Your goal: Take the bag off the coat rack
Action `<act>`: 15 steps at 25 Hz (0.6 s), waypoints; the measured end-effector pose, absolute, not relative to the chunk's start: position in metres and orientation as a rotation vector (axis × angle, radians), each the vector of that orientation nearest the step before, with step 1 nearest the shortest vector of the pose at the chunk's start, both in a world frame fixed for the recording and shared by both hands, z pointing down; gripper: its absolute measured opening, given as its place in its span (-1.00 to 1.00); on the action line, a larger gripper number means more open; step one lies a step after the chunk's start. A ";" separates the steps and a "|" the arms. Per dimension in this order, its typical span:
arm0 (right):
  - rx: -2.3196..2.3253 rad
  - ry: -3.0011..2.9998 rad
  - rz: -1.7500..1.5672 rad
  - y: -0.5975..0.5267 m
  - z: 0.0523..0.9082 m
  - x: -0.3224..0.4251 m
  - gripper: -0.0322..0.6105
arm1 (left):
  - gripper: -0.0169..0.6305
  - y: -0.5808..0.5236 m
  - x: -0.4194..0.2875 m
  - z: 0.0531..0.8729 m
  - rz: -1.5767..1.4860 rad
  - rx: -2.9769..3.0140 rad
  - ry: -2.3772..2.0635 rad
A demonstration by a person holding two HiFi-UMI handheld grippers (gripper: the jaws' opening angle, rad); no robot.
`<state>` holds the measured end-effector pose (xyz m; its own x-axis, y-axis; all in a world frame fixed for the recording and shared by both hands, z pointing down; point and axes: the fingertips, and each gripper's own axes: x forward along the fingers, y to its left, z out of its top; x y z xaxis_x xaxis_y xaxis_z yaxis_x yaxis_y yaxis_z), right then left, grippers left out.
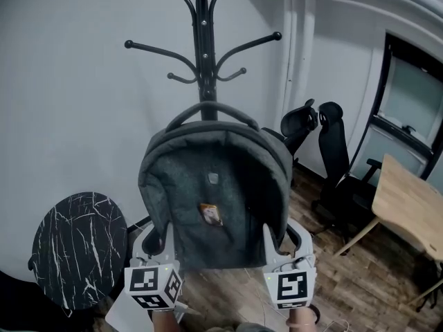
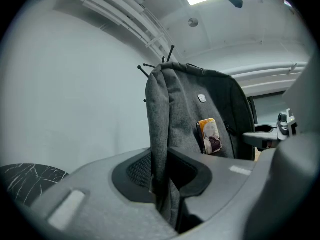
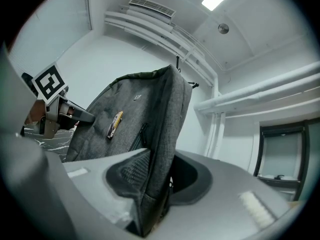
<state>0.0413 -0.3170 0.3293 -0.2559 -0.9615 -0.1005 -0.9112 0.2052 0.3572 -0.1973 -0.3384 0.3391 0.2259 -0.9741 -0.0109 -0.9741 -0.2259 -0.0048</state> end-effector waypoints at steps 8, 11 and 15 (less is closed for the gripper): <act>1.785 -2.345 -0.515 -0.287 0.326 0.064 -0.56 | -0.73 -0.300 -0.175 0.336 -0.012 -2.431 1.985; 1.783 -2.355 -0.501 -0.271 0.326 0.076 -0.56 | -0.73 -0.281 -0.163 0.336 -0.021 -2.431 1.995; 1.777 -2.368 -0.498 -0.249 0.327 0.089 -0.56 | -0.73 -0.257 -0.150 0.336 -0.030 -2.421 2.005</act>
